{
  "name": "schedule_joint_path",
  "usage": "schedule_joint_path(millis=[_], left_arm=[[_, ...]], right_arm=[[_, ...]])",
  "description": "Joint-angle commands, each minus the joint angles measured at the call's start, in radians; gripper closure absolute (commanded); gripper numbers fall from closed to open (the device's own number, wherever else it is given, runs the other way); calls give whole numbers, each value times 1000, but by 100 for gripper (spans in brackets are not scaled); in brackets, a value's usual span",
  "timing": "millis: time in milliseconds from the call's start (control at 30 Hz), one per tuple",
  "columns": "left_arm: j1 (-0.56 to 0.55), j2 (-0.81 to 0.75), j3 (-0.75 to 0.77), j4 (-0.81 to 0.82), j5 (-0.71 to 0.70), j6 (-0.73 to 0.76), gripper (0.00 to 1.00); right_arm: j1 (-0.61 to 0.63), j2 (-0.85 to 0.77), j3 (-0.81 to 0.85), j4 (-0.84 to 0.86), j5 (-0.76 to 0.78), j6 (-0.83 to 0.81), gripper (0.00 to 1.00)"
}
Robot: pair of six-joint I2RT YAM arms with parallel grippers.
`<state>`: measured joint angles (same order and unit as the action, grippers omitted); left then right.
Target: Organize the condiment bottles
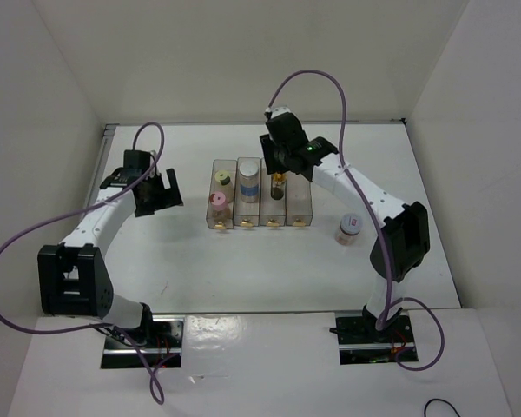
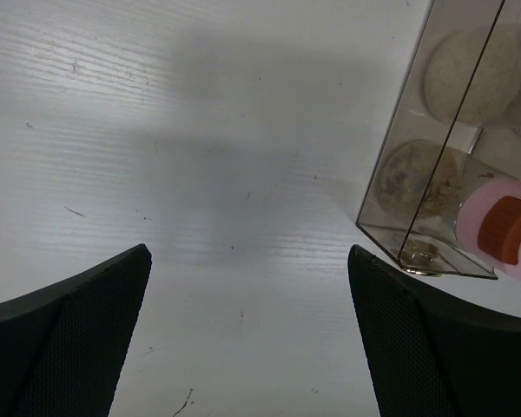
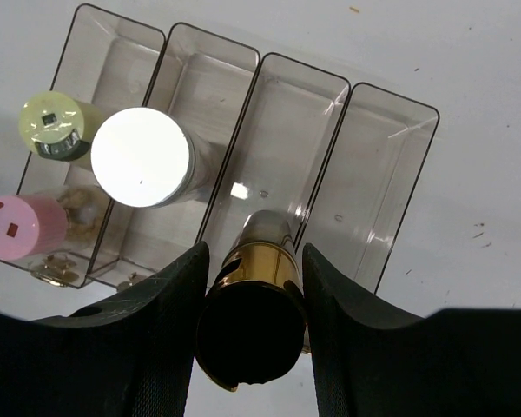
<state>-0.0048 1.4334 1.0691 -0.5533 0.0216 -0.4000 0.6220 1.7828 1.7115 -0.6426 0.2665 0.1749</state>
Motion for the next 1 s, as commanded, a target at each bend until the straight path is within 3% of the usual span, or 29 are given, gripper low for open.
schedule_joint_path(millis=[0,600,967], left_arm=[[6,28,-12,44,34,-19,0],[6,108,-31,72,64,-10,0],[-24,193,-31,81,64,-10,0]], right_arm=[[1,3,-15,93,0,21,97],[1,21,-145,184,-39,63,97],[10,21,-174,193,-39,72,75]])
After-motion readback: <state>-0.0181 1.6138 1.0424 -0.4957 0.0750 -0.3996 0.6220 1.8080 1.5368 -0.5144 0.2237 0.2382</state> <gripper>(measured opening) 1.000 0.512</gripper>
